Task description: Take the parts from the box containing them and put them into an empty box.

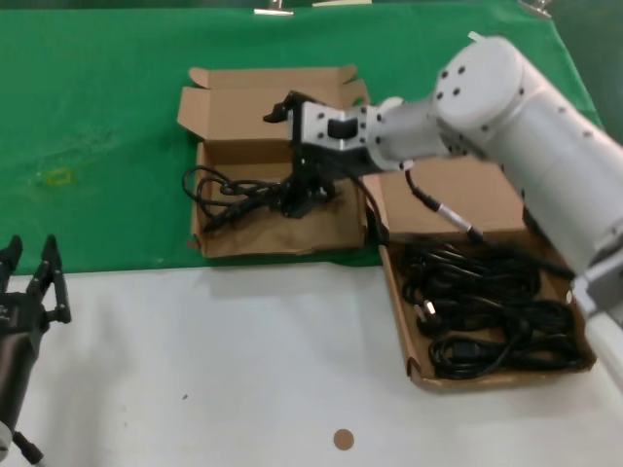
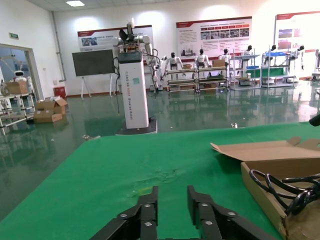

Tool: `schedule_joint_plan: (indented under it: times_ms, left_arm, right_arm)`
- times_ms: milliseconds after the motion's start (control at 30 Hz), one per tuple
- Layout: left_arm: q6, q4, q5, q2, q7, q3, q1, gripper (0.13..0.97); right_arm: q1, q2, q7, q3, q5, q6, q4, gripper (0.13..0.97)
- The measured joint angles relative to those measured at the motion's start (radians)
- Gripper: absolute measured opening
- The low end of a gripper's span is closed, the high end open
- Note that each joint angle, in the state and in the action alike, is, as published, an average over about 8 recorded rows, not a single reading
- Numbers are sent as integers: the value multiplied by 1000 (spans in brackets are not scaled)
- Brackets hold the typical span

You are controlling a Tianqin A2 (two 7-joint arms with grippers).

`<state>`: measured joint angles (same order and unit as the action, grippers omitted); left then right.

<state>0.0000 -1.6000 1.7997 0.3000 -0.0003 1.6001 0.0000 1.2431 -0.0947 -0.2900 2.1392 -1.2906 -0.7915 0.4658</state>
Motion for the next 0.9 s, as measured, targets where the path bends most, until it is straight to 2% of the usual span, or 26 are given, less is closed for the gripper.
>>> schedule_joint_plan:
  times_ms: [100, 233, 400, 500, 633, 900]
  left_arm:
    - [0, 0, 0, 0, 0, 0, 0, 253]
    - [0, 0, 0, 0, 0, 0, 0, 294]
    - [0, 0, 0, 0, 0, 0, 0, 409]
    - [0, 0, 0, 0, 0, 0, 0, 478]
    - [0, 0, 0, 0, 0, 0, 0, 478]
    - [0, 0, 0, 0, 0, 0, 0, 702]
  right_arm:
    - [-55, -9, 13, -24, -22, 35, 50, 753]
    - [-131, -22, 30, -56, -53, 82, 119, 805]
    - [-225, -37, 52, -98, -92, 143, 205, 891]
    - [-280, -46, 65, -122, -115, 179, 256, 908]
    - [-355, -59, 83, -154, -145, 226, 324, 942]
    - [-504, -83, 118, -219, -207, 321, 460, 961]
